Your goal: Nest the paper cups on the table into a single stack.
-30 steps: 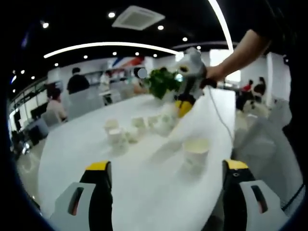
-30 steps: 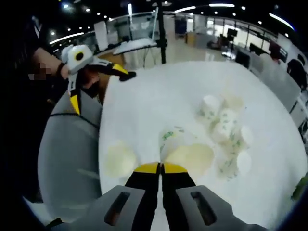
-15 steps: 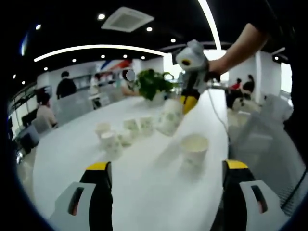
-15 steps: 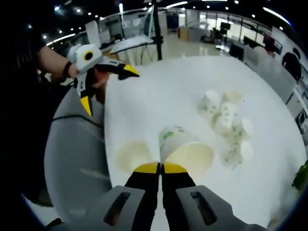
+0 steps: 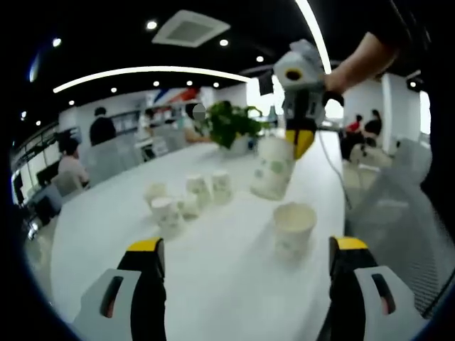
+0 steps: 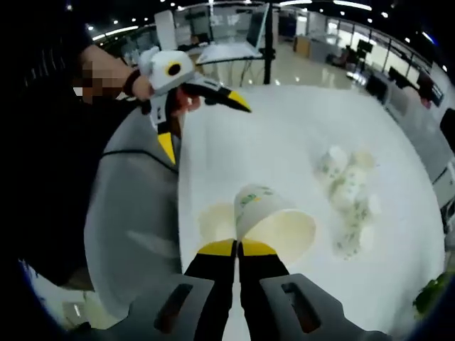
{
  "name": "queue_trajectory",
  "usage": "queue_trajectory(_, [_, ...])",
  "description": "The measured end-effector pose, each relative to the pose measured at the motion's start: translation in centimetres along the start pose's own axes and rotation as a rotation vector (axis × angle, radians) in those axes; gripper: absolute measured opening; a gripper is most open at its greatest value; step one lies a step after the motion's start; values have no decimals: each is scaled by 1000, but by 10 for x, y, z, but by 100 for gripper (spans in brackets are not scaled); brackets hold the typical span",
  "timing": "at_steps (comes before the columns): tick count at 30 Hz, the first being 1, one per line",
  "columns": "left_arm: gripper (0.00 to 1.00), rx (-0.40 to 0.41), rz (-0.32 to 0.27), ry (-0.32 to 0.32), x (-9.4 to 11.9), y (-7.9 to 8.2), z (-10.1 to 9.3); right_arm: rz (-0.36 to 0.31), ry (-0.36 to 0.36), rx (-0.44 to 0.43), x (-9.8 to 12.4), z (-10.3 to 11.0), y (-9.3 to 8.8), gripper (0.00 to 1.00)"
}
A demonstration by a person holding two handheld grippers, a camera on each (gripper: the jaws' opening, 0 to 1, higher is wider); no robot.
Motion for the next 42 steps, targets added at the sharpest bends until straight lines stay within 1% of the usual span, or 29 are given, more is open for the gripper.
queue_trajectory(3, [96,1,-2,-7,2,-2,0,53,10,90,-4,5,3,0])
queue_trajectory(5, [96,-1,-7,-10,3,-2,0,65,10,115,-6,9,5,0])
queue_trajectory(6, [96,1,-7,-10,3,-2,1,104,18,160,-6,12,3,0])
queue_trajectory(9, [96,5,-8,-12,5,-3,2,153,24,224,-7,17,2,0])
queue_trajectory(10, [96,5,-6,-16,5,-4,2,183,25,256,-7,19,1,0])
queue_trajectory(11, [96,6,-5,-16,5,-4,2,188,24,266,-7,19,1,0])
queue_trajectory(12, [96,2,2,-19,5,-6,2,215,26,301,-7,21,2,0])
queue_trajectory(15, [95,-35,19,-30,3,-9,-1,226,44,320,-11,25,3,0])
queue_trajectory(17, [95,-45,27,-38,2,-10,-2,263,53,365,-12,25,0,0])
queue_trajectory(22, [95,-42,31,-44,1,-12,-3,272,62,374,-13,25,0,0])
queue_trajectory(23, [95,-42,36,-41,1,-13,-3,303,63,405,-13,24,-3,0])
queue_trajectory(24, [95,-41,34,-38,1,-13,-3,316,61,429,-13,24,-3,0])
queue_trajectory(28, [95,-36,36,-33,1,-14,-1,316,82,444,-17,31,-1,0])
queue_trajectory(31, [95,-34,38,-32,2,-14,0,312,77,456,-20,30,3,0])
queue_trajectory(37, [95,-28,37,-26,5,-16,2,337,82,484,-24,28,-1,0])
queue_trajectory(42, [95,-26,40,-23,7,-16,2,353,101,505,-29,33,-2,0])
Point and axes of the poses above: the point that each gripper's makers call its tool centre point, and the gripper's own axes: x roughly backward along the fingers, z roughly to its left, y roughly out of its top, the point moved 3 cm from there along x, roughly backward along the fingers, and after that the axes turned 12 degrees about x, right-handed, at the moved point
